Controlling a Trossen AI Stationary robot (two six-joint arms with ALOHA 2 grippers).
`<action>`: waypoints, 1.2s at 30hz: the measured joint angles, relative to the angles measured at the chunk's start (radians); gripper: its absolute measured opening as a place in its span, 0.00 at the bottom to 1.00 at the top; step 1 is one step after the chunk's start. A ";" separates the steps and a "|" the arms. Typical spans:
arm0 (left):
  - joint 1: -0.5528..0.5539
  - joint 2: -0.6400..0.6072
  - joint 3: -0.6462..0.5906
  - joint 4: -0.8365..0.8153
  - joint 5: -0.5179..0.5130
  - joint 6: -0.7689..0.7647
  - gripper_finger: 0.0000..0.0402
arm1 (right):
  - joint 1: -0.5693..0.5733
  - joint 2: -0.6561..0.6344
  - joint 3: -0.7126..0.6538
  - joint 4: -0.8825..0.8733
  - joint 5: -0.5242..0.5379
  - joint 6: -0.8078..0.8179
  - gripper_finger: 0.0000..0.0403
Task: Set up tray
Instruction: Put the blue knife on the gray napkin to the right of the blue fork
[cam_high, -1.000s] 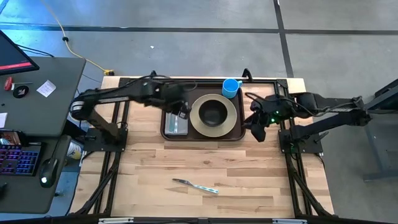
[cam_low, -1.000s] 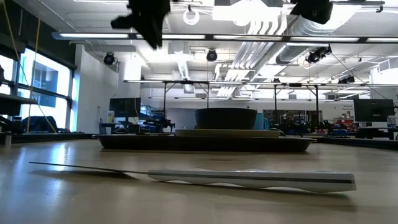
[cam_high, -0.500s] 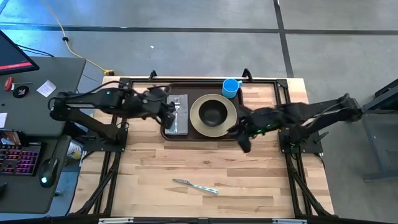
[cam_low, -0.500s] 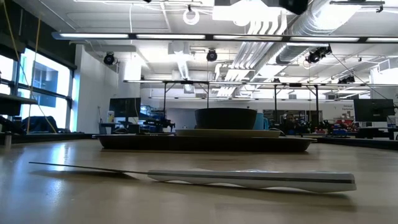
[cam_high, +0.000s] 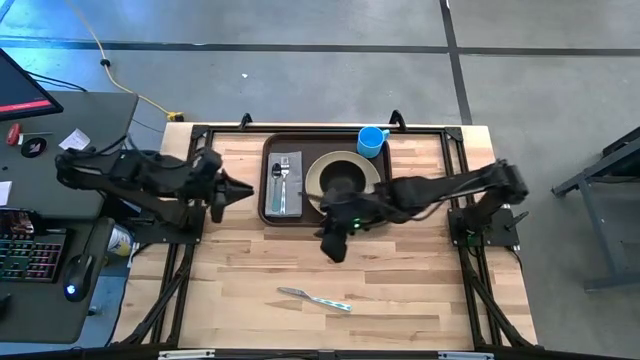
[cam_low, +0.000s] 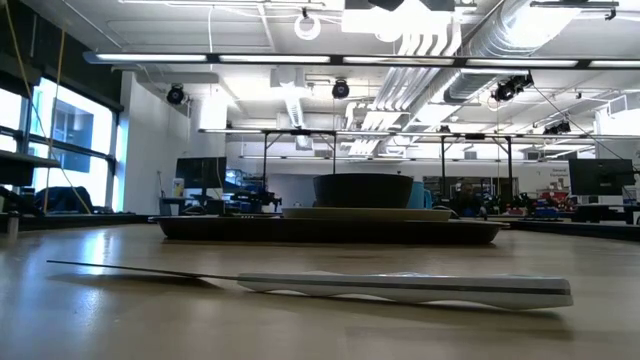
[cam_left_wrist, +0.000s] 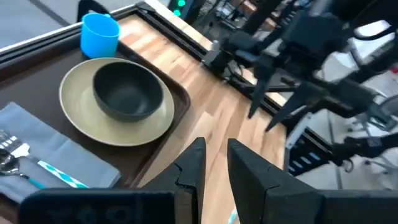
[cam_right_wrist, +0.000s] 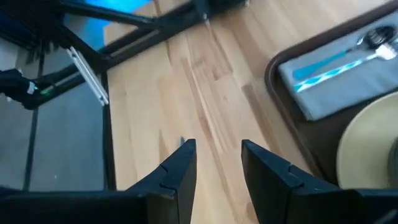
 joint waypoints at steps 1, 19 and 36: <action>-0.012 -0.008 0.000 0.003 -0.002 0.000 0.25 | 0.003 0.028 0.033 -0.030 -0.007 0.012 0.29; -0.158 -0.069 0.001 -0.053 0.043 0.052 0.25 | 0.161 0.378 0.181 -0.145 -0.160 0.248 0.29; -0.190 -0.070 0.001 -0.050 0.071 0.004 0.25 | 0.231 0.561 0.181 -0.061 -0.209 0.246 0.33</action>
